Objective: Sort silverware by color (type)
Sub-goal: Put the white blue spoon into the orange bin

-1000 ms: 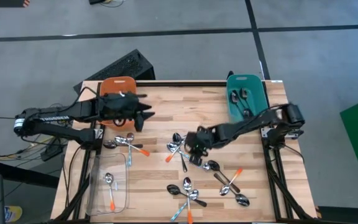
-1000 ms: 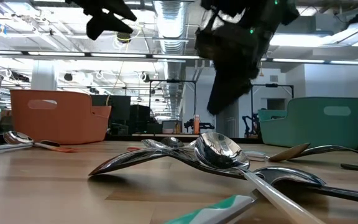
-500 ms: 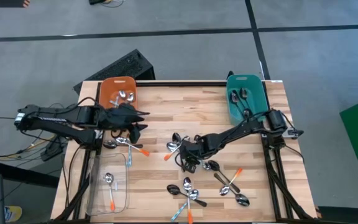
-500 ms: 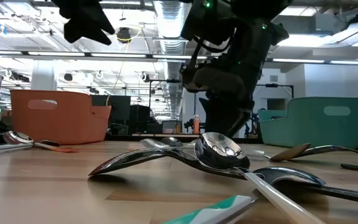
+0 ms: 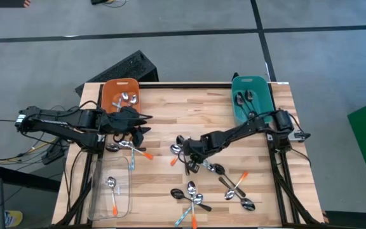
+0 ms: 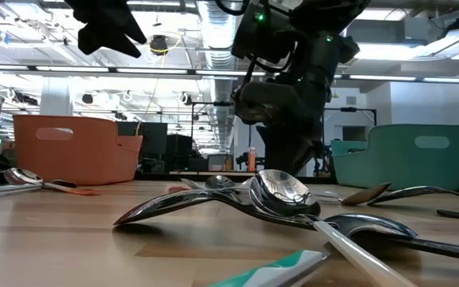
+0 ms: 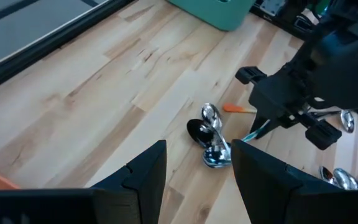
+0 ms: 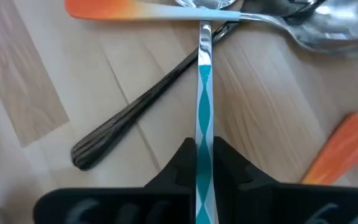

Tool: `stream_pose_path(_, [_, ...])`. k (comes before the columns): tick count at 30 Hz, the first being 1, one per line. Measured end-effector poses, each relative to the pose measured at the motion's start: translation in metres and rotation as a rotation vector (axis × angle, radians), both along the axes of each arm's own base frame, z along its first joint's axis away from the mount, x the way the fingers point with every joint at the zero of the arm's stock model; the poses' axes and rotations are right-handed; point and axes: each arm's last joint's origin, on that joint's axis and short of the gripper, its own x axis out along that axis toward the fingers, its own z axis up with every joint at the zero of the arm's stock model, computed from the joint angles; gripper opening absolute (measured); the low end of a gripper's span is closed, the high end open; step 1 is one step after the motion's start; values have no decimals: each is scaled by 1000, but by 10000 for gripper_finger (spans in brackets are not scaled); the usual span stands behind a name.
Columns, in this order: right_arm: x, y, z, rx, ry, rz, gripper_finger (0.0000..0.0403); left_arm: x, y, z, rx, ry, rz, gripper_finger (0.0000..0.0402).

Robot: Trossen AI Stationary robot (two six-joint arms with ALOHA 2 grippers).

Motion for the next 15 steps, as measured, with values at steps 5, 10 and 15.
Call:
stream_pose_path(5, [0,-5,15,31,-44,-28,34,-2,0,1,-27,-20,21,167])
stream_pose_path(10, [-3,-18,56,33,-183,-49,34,-6,0,5,-68,-55,54,167])
stream_pose_path(15, [-15,-40,99,-5,-324,-97,35,-14,0,10,-72,-94,67,167])
